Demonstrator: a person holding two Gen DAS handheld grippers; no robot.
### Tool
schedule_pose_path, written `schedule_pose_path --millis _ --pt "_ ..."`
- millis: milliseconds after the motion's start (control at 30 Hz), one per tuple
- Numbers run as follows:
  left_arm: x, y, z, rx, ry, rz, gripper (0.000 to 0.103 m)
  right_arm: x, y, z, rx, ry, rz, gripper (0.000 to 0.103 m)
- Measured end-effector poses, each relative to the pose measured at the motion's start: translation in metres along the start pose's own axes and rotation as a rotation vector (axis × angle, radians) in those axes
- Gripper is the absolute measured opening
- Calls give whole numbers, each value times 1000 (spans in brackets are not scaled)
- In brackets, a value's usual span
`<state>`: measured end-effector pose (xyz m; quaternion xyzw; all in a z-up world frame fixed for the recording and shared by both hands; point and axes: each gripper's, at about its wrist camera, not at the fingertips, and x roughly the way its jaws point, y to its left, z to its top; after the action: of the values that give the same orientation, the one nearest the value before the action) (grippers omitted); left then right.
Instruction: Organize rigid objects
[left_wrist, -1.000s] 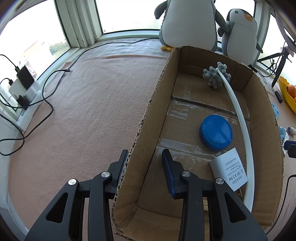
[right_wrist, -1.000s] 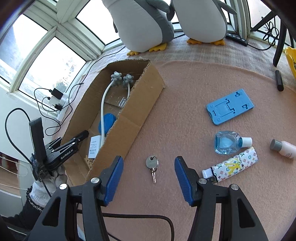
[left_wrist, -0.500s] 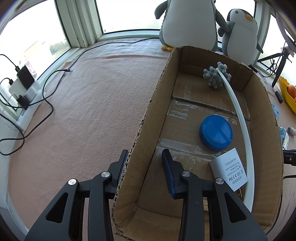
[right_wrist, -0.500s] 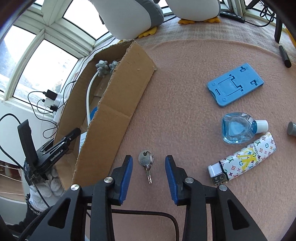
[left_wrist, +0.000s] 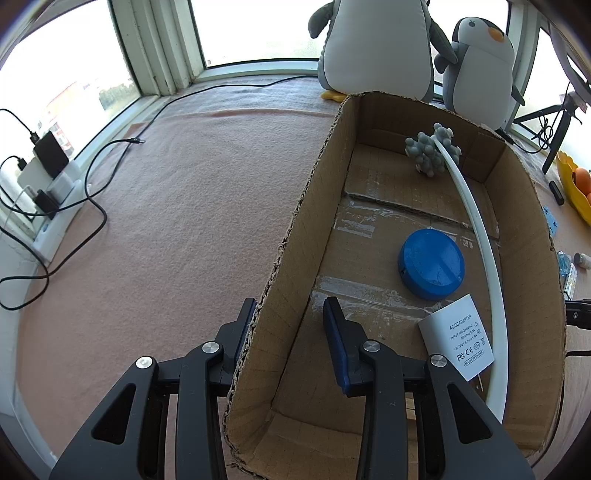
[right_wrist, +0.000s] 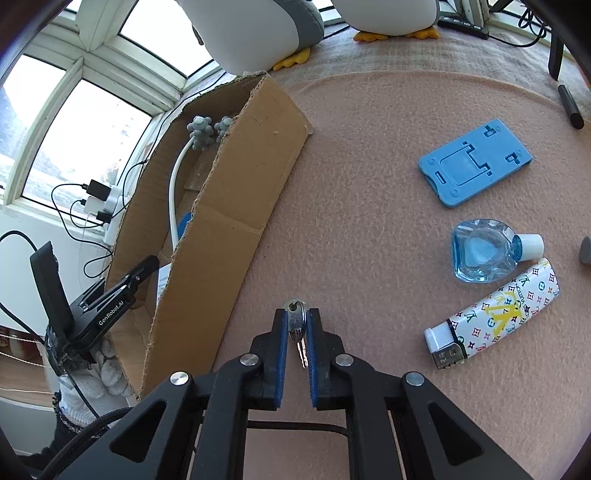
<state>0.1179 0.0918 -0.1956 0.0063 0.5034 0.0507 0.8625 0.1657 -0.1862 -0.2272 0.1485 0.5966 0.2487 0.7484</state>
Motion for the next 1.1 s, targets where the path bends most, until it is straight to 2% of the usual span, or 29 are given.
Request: schedule_pose_path --millis 233,700,767,833,900,1100 --pt "0 0 0 1 0 0 35 -11 13 1 -33 -31 -14 2" --pt "-1 -1 0 3 -1 -2 35 -15 7 -1 -25 -56 -53 3" --pt "-1 -1 0 3 -1 -2 35 -15 4 -1 -20 -57 -66 4" --pt "-1 -1 0 4 -1 -1 35 -13 0 0 0 -49 -48 13" --pt "-1 -1 0 3 -1 -2 35 -12 -2 1 13 -45 -32 17" --pt "-1 -2 0 2 -1 -1 35 -7 0 4 5 -23 -22 17"
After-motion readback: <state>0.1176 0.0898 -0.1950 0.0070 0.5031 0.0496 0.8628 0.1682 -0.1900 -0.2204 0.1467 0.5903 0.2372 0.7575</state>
